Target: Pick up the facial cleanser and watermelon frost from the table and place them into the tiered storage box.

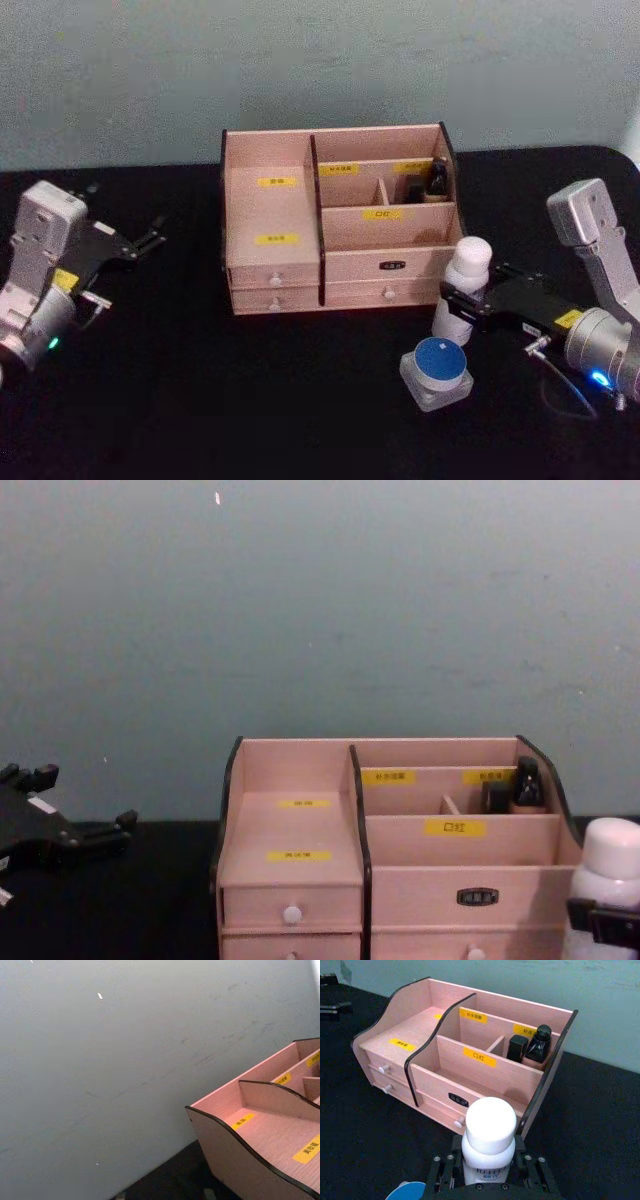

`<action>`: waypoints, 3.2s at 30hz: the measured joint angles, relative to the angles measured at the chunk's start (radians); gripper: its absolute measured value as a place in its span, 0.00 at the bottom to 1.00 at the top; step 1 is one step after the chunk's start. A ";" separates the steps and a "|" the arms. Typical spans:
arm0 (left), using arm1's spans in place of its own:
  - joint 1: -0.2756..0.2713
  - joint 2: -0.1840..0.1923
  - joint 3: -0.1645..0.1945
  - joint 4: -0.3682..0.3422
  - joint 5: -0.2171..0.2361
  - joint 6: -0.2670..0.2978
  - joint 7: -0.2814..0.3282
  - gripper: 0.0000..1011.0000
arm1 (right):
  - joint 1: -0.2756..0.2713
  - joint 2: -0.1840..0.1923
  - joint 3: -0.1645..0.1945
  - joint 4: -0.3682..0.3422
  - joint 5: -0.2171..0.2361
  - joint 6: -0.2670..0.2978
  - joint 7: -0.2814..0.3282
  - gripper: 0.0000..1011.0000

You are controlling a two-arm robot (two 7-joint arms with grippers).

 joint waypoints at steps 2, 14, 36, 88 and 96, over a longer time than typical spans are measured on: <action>0.000 0.000 0.000 0.000 0.000 0.000 0.000 0.99 | 0.000 0.000 0.000 0.000 0.000 0.000 0.000 0.59; 0.000 0.000 0.000 0.000 0.000 0.000 0.000 0.99 | 0.000 0.000 0.000 0.000 0.001 0.000 -0.001 0.59; 0.000 0.000 0.000 0.000 0.000 0.000 0.000 0.99 | -0.032 0.012 0.038 -0.056 0.021 -0.017 0.029 0.59; 0.000 0.000 0.000 0.000 0.000 0.000 0.000 0.99 | 0.406 -0.086 -0.106 0.161 0.043 0.054 0.057 0.59; 0.000 0.000 0.000 0.000 0.000 0.000 0.000 0.99 | 0.454 -0.114 -0.125 0.206 0.038 0.062 0.069 0.59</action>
